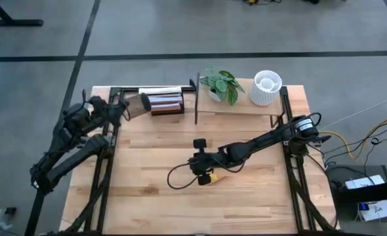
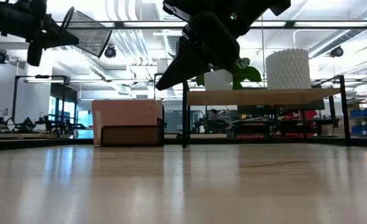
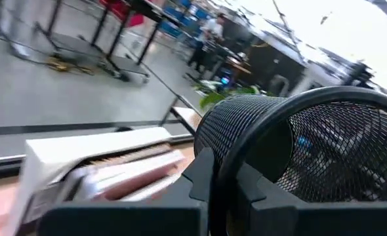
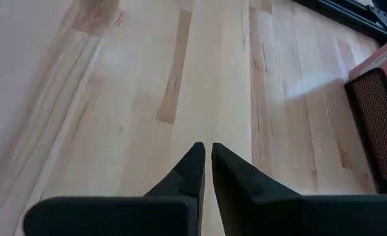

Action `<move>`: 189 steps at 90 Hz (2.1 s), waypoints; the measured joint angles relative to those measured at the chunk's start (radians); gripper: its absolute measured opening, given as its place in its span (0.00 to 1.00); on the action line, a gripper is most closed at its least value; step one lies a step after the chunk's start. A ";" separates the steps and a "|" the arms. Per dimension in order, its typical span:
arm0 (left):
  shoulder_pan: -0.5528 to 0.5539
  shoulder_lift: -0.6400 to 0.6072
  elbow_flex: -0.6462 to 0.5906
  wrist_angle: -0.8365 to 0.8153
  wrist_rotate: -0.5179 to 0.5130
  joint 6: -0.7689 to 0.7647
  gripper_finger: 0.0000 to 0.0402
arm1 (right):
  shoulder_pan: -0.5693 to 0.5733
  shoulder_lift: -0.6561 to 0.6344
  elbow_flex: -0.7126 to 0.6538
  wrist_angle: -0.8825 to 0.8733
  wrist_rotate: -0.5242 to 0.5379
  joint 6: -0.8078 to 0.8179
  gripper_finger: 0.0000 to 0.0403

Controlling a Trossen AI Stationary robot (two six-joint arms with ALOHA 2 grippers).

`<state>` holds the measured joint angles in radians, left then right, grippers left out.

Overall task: Stock shelves
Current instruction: Put the black pen organizer under the shelf

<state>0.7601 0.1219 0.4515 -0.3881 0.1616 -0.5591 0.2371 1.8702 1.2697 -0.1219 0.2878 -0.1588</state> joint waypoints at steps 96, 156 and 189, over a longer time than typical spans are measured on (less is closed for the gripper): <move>-0.855 0.223 -0.215 0.508 -0.526 -0.002 0.00 | 0.010 -0.009 0.000 -0.013 0.001 -0.006 0.03; -1.049 0.654 -0.204 0.706 -0.716 -0.015 0.00 | 0.011 -0.030 0.001 -0.073 0.085 -0.024 0.03; -1.084 0.919 -0.086 0.711 -0.675 -0.025 0.00 | 0.020 -0.120 0.000 -0.283 0.239 0.083 0.03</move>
<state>-0.3242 1.0407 0.3658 0.3233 -0.5130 -0.5844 0.2573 1.7504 1.2695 -0.4045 0.5266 -0.0754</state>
